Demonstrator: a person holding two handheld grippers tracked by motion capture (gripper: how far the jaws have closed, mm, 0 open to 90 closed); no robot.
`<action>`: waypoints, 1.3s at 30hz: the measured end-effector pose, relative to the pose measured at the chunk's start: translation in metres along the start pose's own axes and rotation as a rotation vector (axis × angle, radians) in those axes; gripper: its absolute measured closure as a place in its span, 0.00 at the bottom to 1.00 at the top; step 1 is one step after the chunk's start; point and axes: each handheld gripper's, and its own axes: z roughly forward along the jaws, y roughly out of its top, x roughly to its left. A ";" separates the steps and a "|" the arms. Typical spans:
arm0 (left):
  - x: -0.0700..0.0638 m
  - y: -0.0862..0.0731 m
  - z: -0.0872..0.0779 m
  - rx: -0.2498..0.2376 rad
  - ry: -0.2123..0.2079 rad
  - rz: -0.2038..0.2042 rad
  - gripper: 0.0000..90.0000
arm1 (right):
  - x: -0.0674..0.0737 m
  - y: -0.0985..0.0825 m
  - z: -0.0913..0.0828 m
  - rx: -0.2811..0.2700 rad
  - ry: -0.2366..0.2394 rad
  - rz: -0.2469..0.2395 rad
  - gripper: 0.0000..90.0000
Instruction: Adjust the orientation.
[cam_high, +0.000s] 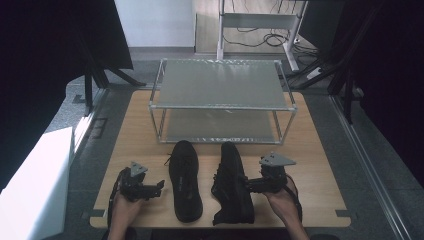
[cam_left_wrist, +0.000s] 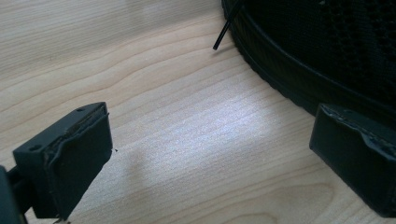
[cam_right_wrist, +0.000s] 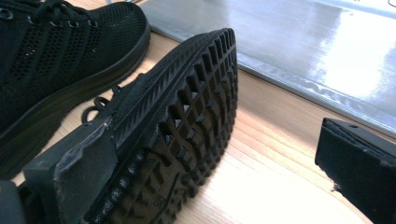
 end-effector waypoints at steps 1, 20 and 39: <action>0.000 0.000 0.000 0.001 0.000 0.000 0.00 | -0.004 0.000 -0.002 0.004 -0.006 0.004 0.00; -0.001 0.000 0.001 0.016 0.001 0.006 0.00 | -0.027 -0.008 -0.020 0.009 -0.078 0.040 0.00; 0.000 0.000 0.002 0.020 0.003 0.002 0.00 | -0.054 -0.023 -0.031 0.043 -0.095 0.110 0.08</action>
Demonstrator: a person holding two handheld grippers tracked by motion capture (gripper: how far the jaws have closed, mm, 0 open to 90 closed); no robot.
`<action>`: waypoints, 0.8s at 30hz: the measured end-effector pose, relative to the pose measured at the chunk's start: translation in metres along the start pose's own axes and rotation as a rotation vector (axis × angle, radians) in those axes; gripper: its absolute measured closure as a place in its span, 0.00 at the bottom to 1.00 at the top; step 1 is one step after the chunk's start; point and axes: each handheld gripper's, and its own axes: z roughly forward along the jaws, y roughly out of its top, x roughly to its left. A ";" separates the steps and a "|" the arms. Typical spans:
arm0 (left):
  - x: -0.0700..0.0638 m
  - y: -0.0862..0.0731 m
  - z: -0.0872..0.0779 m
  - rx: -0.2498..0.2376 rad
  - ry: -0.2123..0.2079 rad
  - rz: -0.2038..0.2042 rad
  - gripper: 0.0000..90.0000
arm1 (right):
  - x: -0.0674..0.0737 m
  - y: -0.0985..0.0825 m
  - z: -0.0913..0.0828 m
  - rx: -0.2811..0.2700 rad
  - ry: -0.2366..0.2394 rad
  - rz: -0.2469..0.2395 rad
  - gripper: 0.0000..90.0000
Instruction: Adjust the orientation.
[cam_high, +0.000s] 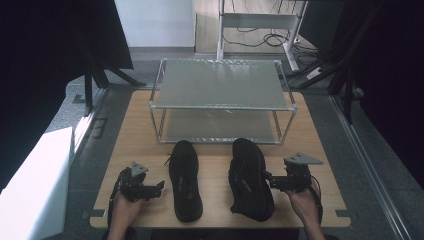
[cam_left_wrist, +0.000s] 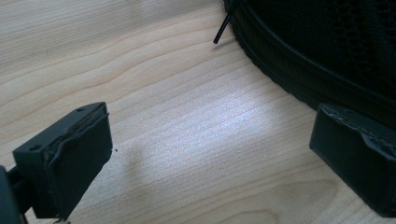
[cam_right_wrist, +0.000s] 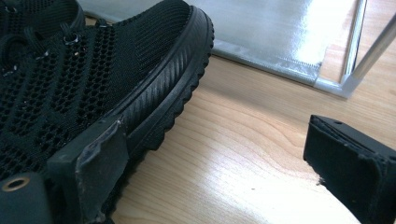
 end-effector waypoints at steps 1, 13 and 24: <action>0.000 0.000 0.000 0.000 0.000 0.000 0.00 | -0.001 -0.001 0.000 0.003 -0.003 0.002 0.08; 0.000 0.000 0.000 0.002 -0.004 -0.003 0.00 | -0.035 -0.023 0.009 0.085 -0.073 0.061 0.14; 0.000 0.002 -0.001 0.030 -0.018 -0.037 0.00 | -0.045 -0.029 0.010 0.046 -0.007 0.137 0.09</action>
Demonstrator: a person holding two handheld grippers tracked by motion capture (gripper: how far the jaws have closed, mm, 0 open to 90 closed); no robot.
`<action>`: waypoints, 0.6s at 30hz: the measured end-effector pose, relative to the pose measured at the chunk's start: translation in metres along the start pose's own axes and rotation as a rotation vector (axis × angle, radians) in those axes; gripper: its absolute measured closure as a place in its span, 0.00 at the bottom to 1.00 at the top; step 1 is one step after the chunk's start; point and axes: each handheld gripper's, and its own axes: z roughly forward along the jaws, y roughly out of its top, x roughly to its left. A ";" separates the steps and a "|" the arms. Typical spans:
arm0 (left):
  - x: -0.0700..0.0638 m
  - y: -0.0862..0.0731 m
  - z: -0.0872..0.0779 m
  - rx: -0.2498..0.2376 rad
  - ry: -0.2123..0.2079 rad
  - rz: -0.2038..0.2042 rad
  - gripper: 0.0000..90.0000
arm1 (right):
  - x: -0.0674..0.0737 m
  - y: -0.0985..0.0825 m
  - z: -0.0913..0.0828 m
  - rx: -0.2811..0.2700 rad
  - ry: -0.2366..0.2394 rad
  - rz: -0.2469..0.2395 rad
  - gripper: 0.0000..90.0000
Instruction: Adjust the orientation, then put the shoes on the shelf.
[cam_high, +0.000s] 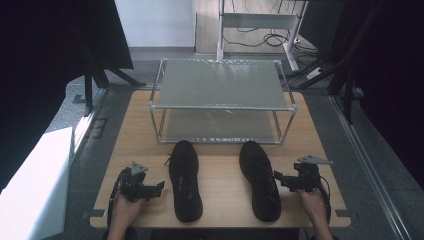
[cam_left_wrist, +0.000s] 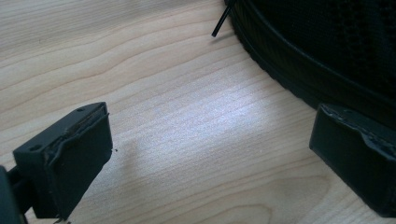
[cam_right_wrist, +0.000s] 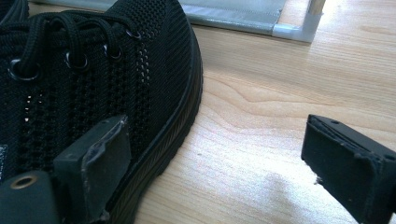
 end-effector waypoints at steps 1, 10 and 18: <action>0.000 0.000 0.000 0.000 -0.001 -0.003 0.00 | 0.000 0.000 0.000 0.000 0.000 0.000 0.09; -0.004 0.004 -0.008 -0.030 0.012 -0.008 0.01 | -0.002 0.002 -0.008 -0.031 0.014 0.025 0.07; -0.008 0.009 -0.023 -0.099 0.004 -0.045 0.03 | 0.003 0.004 -0.015 -0.054 0.016 0.019 0.06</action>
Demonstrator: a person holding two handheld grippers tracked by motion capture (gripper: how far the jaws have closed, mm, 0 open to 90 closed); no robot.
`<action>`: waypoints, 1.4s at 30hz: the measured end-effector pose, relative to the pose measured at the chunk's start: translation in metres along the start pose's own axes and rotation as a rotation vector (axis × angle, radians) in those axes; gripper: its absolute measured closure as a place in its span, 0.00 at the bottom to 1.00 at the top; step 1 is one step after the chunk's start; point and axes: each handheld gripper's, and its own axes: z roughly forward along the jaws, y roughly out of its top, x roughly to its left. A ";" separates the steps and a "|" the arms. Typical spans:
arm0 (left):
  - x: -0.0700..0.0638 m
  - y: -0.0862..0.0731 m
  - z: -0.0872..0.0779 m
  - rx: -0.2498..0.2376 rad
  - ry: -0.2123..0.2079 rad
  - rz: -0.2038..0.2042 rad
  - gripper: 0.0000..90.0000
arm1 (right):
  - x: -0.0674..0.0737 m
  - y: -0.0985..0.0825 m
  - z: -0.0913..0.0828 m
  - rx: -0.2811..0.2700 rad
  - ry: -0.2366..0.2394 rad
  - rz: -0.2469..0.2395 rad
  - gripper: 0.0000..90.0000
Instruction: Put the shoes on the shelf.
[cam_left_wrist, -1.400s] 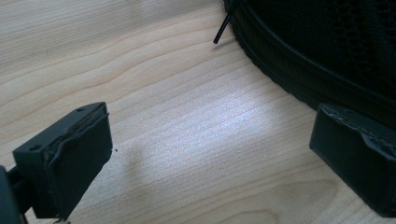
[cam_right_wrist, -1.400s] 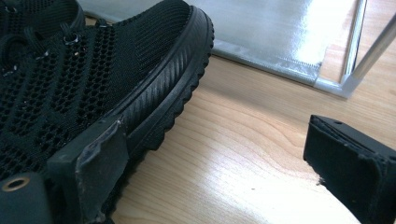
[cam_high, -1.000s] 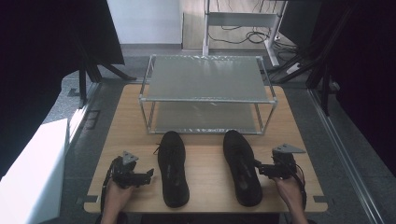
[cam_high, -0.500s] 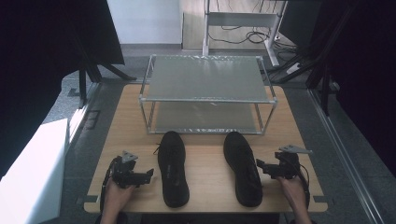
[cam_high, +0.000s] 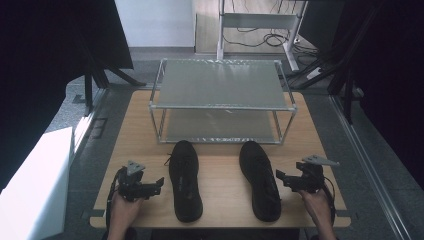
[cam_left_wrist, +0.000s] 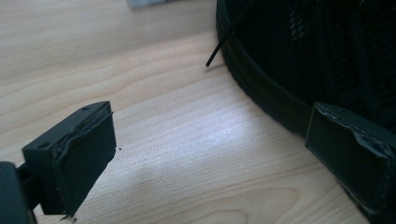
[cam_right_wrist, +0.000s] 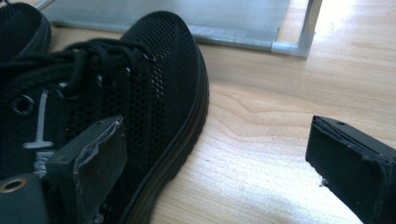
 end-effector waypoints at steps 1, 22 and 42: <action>-0.001 0.001 -0.002 -0.011 -0.011 -0.008 0.03 | 0.000 0.001 -0.001 -0.001 0.000 -0.001 0.06; -0.045 0.016 0.001 -0.094 -0.154 -0.041 0.03 | 0.023 -0.012 -0.010 -0.035 0.203 0.079 0.05; -0.066 0.018 0.043 -0.034 -0.127 -0.016 0.08 | 0.044 -0.005 0.035 0.037 0.098 -0.009 0.30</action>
